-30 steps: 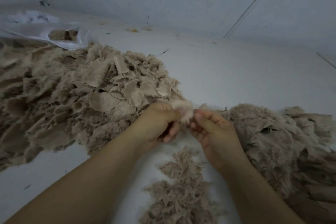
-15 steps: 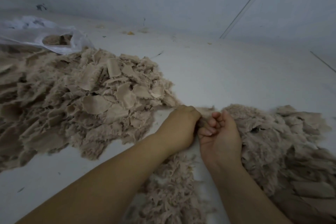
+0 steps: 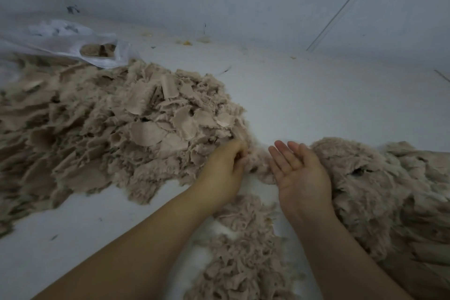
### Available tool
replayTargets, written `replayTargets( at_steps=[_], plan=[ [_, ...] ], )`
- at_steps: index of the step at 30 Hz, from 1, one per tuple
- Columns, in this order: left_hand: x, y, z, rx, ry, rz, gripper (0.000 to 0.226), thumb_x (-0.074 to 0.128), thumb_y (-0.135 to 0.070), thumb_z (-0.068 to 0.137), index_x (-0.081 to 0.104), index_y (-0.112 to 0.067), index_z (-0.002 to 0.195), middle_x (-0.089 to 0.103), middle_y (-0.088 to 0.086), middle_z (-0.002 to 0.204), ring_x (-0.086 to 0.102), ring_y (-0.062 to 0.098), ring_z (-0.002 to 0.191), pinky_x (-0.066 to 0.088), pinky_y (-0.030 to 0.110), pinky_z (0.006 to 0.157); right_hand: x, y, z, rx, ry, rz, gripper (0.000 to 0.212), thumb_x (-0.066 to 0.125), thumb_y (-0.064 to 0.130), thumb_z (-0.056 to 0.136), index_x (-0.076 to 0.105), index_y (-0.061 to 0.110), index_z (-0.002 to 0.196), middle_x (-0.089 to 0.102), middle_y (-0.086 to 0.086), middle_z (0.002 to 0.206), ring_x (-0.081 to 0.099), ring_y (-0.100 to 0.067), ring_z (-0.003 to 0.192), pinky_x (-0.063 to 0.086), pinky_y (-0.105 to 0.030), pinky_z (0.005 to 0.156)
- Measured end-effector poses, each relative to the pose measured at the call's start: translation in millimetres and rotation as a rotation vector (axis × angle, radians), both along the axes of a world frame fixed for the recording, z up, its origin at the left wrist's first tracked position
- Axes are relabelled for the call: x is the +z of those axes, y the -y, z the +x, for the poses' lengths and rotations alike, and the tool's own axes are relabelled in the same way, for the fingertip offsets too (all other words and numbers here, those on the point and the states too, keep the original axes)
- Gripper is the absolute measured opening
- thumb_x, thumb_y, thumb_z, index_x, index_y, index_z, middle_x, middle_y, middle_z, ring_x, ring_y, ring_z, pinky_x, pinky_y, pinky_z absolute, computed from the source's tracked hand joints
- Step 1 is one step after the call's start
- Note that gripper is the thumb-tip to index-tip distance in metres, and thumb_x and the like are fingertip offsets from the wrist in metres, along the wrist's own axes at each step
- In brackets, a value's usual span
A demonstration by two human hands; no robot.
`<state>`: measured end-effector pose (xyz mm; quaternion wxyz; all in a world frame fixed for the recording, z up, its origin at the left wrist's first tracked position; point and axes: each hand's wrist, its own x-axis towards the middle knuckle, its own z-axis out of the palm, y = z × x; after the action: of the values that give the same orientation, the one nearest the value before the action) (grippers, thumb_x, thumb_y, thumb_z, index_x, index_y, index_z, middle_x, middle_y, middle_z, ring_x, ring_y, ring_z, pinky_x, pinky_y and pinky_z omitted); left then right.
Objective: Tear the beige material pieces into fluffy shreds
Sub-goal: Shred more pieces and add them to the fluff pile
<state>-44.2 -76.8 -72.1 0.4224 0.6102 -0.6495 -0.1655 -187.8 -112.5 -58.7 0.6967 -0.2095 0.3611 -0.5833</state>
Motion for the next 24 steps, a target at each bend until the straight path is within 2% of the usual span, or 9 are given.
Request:
replayTargets(
  at_steps=[3,6,8,10,12,15,20,22,24],
  plan=[
    [0,3,-2,-0.016,-0.073,0.027,0.016,0.050,-0.009,0.098,0.045,-0.014,0.083,0.044,-0.006,0.067,0.039,0.005,0.057,0.035,0.025,0.055,2,-3,2,0.078,0.111,-0.088,0.022,0.047,0.021,0.104,0.059,0.002,0.106,0.073,-0.021,0.111,0.072,-0.032,0.103,0.060,-0.038,0.085],
    [0,4,-4,-0.026,-0.073,-0.005,0.017,0.054,-0.005,0.095,0.048,-0.012,0.081,0.046,-0.008,0.066,0.042,0.002,0.058,0.033,0.016,0.053,-3,-4,7,0.153,0.047,-0.084,0.029,0.047,0.028,0.103,0.059,0.003,0.108,0.072,-0.022,0.114,0.070,-0.032,0.108,0.056,-0.039,0.091],
    [0,4,-5,-0.015,-0.163,0.017,0.019,0.054,-0.003,0.095,0.050,-0.014,0.080,0.050,-0.008,0.064,0.044,0.001,0.055,0.037,0.015,0.054,-7,-1,8,0.145,-0.024,-0.031,0.034,0.045,0.033,0.105,0.060,0.004,0.111,0.070,-0.021,0.117,0.068,-0.030,0.112,0.053,-0.037,0.095],
    [4,5,-5,-0.009,-0.371,0.047,0.022,0.053,-0.001,0.095,0.052,-0.015,0.079,0.053,-0.010,0.060,0.045,0.001,0.054,0.040,0.017,0.053,-8,3,8,0.132,-0.041,0.020,0.036,0.043,0.037,0.105,0.059,0.005,0.112,0.070,-0.018,0.116,0.066,-0.028,0.112,0.051,-0.037,0.098],
    [11,5,-5,0.002,-0.654,0.021,0.024,0.051,0.003,0.096,0.055,-0.015,0.080,0.056,-0.011,0.060,0.049,0.004,0.056,0.042,0.019,0.055,-7,6,7,0.109,-0.020,0.048,0.036,0.044,0.037,0.105,0.059,0.005,0.109,0.073,-0.013,0.104,0.069,-0.025,0.101,0.054,-0.037,0.092],
    [18,7,-4,-0.030,-0.968,-0.025,0.025,0.049,0.003,0.097,0.057,-0.014,0.082,0.058,-0.001,0.064,0.051,0.012,0.060,0.045,0.028,0.058,-8,8,8,0.089,0.035,0.059,0.033,0.046,0.035,0.105,0.060,0.005,0.104,0.075,-0.010,0.087,0.070,-0.025,0.092,0.055,-0.039,0.091],
    [13,3,-10,-0.052,-0.919,0.006,0.021,0.056,0.011,0.090,0.058,-0.009,0.093,0.062,0.014,0.076,0.061,0.022,0.062,0.054,0.031,0.062,-9,5,8,0.232,-0.076,-0.090,0.024,0.051,0.014,0.101,0.066,-0.004,0.106,0.071,-0.021,0.099,0.070,-0.029,0.088,0.060,-0.034,0.071],
    [11,3,-11,0.006,-0.775,-0.047,0.029,0.061,0.012,0.087,0.063,-0.013,0.100,0.068,0.014,0.092,0.068,0.022,0.080,0.057,0.034,0.072,-10,3,9,0.223,-0.102,-0.109,0.021,0.053,0.009,0.100,0.066,-0.006,0.107,0.073,-0.021,0.101,0.072,-0.029,0.089,0.060,-0.033,0.071],
    [9,3,-10,0.056,-0.615,-0.135,0.036,0.063,0.013,0.084,0.068,-0.020,0.098,0.070,0.007,0.096,0.068,0.020,0.092,0.057,0.034,0.080,-10,2,10,0.223,-0.081,-0.104,0.022,0.052,0.010,0.101,0.067,-0.003,0.109,0.074,-0.021,0.105,0.074,-0.028,0.094,0.060,-0.031,0.072]
  ],
)
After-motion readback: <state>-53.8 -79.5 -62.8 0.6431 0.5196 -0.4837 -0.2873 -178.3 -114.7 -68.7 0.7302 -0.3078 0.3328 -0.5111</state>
